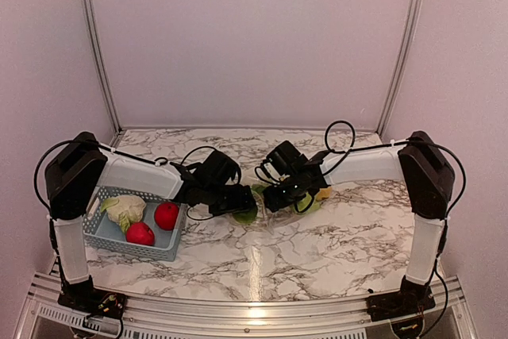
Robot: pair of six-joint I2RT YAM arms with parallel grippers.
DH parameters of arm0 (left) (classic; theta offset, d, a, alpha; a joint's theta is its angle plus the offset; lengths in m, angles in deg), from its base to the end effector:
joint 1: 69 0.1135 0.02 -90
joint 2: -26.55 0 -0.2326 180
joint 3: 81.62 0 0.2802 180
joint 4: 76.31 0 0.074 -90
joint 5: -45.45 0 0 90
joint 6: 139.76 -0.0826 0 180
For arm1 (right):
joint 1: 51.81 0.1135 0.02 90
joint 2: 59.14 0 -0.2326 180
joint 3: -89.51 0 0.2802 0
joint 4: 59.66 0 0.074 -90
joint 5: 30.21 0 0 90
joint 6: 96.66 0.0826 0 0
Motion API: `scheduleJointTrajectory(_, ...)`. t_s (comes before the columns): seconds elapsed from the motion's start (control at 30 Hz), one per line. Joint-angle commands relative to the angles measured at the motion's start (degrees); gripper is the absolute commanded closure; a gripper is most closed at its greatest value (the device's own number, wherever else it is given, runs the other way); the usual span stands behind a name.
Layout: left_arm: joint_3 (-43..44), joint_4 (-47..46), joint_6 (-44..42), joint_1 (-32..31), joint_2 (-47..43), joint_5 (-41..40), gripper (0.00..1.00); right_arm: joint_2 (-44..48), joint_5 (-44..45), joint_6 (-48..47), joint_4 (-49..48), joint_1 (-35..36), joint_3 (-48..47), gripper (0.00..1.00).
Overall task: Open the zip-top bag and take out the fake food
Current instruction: Pick up the fake fruit from the zipper food storage bag.
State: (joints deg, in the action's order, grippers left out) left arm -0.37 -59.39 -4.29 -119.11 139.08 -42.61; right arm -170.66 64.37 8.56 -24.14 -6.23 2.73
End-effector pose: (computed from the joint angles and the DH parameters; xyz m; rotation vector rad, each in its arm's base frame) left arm 0.2883 -0.3493 0.0662 0.1208 2.5698 -0.7569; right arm 0.3108 0.3078 0.0769 -0.6648 2.5573 0.2639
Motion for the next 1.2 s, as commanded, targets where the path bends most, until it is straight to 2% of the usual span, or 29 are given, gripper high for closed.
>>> scheduleJointTrajectory(0.0, 1.95, 4.97, -2.34, -1.10, -0.38, -1.58, 0.21, 1.80, 0.55, 0.97, -0.57, -0.71, -0.71, 0.46)
scheduleJointTrajectory(0.13, 4.01, 7.77, -3.85, -1.90, 0.36, -4.62, 0.17, 2.60, 0.94, 1.36, -0.96, -1.08, -0.17, 0.46)
scheduleJointTrajectory(0.4, 6.65, 11.14, -5.94, -2.51, 1.44, -7.01, 0.26, 3.68, 1.62, 1.47, -1.14, -1.62, -0.34, 0.46)
scheduleJointTrajectory(0.8, 9.59, 14.74, -8.85, -3.56, 4.53, -8.37, 0.15, 4.59, 2.53, 2.22, -1.47, -1.81, -1.17, 0.45)
scheduleJointTrajectory(1.03, 9.67, 14.56, -8.95, -3.66, 4.86, -8.39, 0.22, 4.50, 2.88, 2.49, -1.58, -1.84, -1.75, 0.45)
scheduleJointTrajectory(1.17, 9.59, 14.39, -9.00, -3.63, 4.62, -8.40, 0.32, 4.51, 3.06, 2.64, -1.56, -1.83, -1.78, 0.45)
